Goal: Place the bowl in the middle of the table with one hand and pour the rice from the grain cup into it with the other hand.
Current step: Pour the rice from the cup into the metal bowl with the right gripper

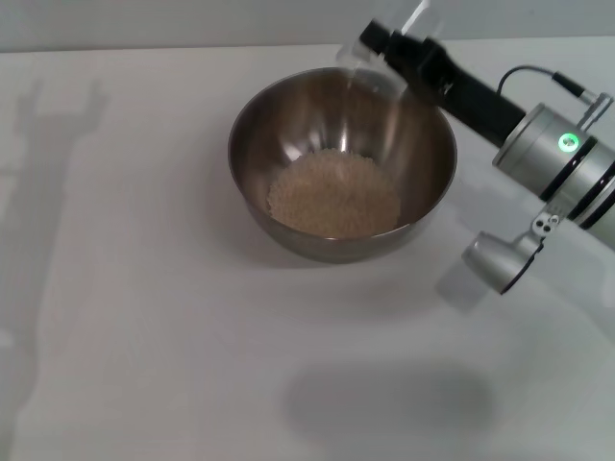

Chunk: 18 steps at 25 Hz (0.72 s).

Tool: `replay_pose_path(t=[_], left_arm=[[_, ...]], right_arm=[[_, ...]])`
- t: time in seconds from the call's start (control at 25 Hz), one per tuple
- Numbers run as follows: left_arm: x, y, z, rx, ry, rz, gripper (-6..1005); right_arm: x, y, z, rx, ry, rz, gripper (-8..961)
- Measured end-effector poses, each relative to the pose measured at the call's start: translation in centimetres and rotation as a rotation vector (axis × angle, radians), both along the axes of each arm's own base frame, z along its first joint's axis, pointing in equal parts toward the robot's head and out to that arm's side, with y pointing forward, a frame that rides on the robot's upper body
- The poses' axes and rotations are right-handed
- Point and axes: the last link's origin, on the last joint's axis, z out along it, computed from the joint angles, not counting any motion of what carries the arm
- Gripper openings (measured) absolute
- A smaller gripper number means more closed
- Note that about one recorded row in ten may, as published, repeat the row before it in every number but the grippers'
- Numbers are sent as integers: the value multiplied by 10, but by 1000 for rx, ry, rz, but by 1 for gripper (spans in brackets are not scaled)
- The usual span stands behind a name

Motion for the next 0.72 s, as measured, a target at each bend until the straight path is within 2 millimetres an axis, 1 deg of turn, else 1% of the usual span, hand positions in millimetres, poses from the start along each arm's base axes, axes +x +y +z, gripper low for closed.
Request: replay_pose_path(t=[0.08, 0.24, 0.4, 0.52, 0.64, 0.72], left_arm=[[0, 0, 0, -1, 0, -1, 871], [1, 0, -1, -2, -1, -3, 871], [1, 0, -1, -1, -1, -5, 871], [1, 0, -1, 1, -3, -6, 871], [2, 0, -1, 2, -4, -8, 871], [3, 0, 0, 3, -3, -12, 871]], right_arm=[[-1, 3, 4, 17, 12, -3, 6], [1, -4, -3, -8, -6, 5, 6], [-1, 2, 5, 32, 21, -4, 6], [0, -5, -3, 0, -5, 15, 7], [-3, -1, 1, 19, 9, 16, 7], [-2, -4, -1, 9, -2, 24, 7]])
